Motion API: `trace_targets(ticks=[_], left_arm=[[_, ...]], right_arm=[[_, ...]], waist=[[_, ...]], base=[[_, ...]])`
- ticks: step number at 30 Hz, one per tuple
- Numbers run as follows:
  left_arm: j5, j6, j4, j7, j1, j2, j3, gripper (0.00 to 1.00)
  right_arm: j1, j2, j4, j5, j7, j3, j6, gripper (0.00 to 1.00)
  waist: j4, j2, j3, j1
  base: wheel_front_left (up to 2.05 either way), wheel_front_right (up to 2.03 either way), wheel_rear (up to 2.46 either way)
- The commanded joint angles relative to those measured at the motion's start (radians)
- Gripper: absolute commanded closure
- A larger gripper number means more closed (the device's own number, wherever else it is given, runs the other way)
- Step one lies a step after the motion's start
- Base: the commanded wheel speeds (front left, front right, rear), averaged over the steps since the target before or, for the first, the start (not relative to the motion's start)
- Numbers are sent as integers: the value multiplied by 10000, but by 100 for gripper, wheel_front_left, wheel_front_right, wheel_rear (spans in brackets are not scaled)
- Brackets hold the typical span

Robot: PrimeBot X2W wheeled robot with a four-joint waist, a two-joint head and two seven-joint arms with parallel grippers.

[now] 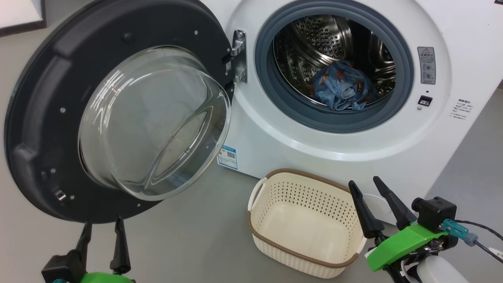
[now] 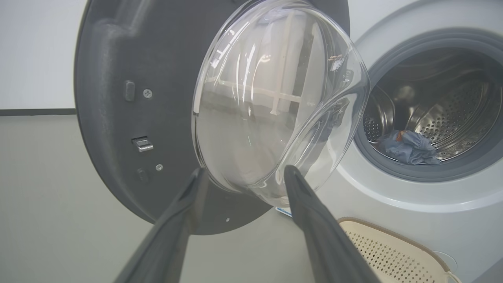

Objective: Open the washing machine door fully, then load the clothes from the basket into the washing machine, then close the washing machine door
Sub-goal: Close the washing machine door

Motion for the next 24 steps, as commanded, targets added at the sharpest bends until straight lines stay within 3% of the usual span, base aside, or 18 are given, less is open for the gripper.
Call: trace_targets(ticks=[1, 14, 16, 17, 24], left_arm=[[107, -29, -232, -67, -154, 123, 330, 0], [75, -59, -562, -67, -232, 268, 461, 0], [64, -62, -602, -67, -273, 336, 462, 62], [51, -64, -624, -67, -305, 380, 448, 100], [-428, -76, -1499, -67, -883, 1100, 246, 100]], right_arm=[[-151, -75, -258, -140, -82, 82, 44, 0], [-3, 0, -342, -151, -82, -64, 44, 0], [-8, -9, -347, -146, -82, -80, 44, 0], [-4, -5, -355, -153, -82, -88, 44, 0], [18, 5, -379, -197, -82, -164, 44, 0]], waist=[[-12, 0, -11, 0], [-73, 0, -76, 0], [-84, 0, -53, 0], [-87, 0, -45, 0], [-41, 0, 50, 0]], base=[[0, 0, 0], [0, 0, 0], [0, 0, 0], [0, 0, 0], [0, 0, 0]])
